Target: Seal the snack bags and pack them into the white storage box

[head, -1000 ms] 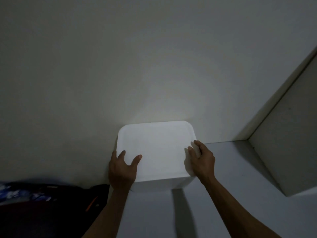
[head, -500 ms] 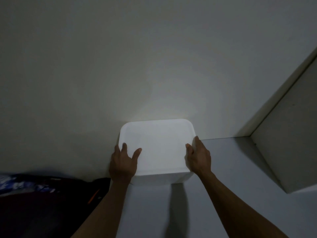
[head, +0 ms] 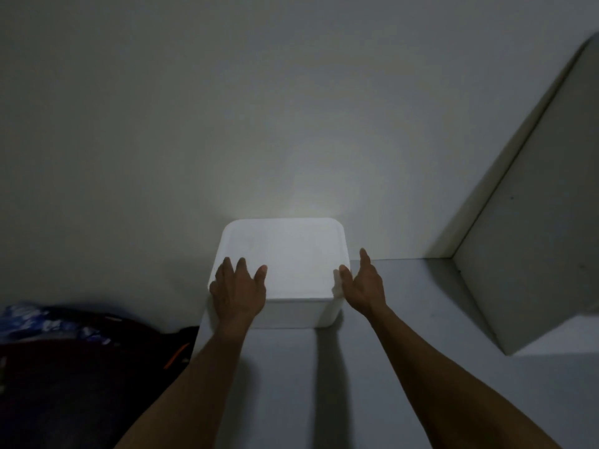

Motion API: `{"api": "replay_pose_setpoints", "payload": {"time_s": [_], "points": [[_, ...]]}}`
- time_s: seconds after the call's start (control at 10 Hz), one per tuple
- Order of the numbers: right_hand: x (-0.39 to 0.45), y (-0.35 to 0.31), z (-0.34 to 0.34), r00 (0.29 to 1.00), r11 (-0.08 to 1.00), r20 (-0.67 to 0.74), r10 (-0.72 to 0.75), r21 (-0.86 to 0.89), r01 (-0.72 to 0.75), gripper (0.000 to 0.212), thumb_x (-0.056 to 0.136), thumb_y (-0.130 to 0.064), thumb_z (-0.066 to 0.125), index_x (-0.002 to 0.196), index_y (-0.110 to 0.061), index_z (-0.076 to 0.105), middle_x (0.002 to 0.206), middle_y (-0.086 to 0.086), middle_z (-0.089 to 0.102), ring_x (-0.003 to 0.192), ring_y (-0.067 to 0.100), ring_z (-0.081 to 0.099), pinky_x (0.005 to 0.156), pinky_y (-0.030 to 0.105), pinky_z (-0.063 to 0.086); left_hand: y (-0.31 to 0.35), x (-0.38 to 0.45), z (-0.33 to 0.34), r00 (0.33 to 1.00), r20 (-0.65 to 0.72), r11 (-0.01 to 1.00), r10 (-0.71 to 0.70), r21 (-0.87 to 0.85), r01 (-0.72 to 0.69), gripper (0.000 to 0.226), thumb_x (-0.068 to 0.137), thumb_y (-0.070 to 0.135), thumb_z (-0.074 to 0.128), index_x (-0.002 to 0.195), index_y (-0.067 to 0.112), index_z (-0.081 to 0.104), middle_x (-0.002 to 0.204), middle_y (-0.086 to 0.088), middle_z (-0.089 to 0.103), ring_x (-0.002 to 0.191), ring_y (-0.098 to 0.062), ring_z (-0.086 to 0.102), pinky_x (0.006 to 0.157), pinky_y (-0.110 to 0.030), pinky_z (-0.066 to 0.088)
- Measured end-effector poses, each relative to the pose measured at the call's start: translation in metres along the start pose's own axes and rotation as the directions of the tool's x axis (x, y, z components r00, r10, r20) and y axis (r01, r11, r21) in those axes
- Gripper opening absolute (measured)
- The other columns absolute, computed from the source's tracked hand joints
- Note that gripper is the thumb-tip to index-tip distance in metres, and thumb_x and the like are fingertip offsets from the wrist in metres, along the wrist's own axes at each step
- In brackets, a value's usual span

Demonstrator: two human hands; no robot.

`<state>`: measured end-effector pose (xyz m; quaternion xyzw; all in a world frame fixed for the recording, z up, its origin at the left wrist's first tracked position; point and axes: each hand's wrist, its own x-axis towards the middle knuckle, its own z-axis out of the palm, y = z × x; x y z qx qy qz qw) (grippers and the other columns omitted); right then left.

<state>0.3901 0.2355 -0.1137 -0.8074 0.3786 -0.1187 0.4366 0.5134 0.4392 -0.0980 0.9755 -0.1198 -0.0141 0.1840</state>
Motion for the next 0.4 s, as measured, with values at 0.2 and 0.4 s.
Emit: {"api": "replay_pose_setpoints", "payload": {"time_s": [0.2, 0.4], "points": [[-0.057, 0.001, -0.036, 0.997, 1.000, 0.076, 0.000, -0.003, 0.001, 0.062, 0.100, -0.037, 0.050, 0.152, -0.013, 0.028, 0.147, 0.018, 0.046, 0.135, 0.034, 0.045, 0.109, 0.039, 0.036, 0.028, -0.075, -0.019, 0.996, -0.030, 0.976, 0.081, -0.199, -0.086, 0.061, 0.097, 0.053, 0.042, 0.144, 0.013, 0.043, 0.155, -0.014, 0.032, 0.142, -0.031, 0.030, 0.114, -0.048, 0.027], [-0.165, 0.052, -0.063, 0.973, 0.992, 0.228, -0.046, -0.106, 0.072, 0.036, 0.095, -0.037, 0.058, 0.124, -0.016, 0.061, 0.105, 0.008, 0.073, 0.102, 0.024, 0.067, 0.094, 0.031, 0.051, 0.032, -0.194, 0.003, 0.982, 0.014, 0.887, 0.189, -0.430, -0.165, 0.050, 0.093, 0.043, 0.058, 0.130, 0.009, 0.058, 0.135, -0.010, 0.057, 0.127, -0.027, 0.050, 0.107, -0.037, 0.039]]}}
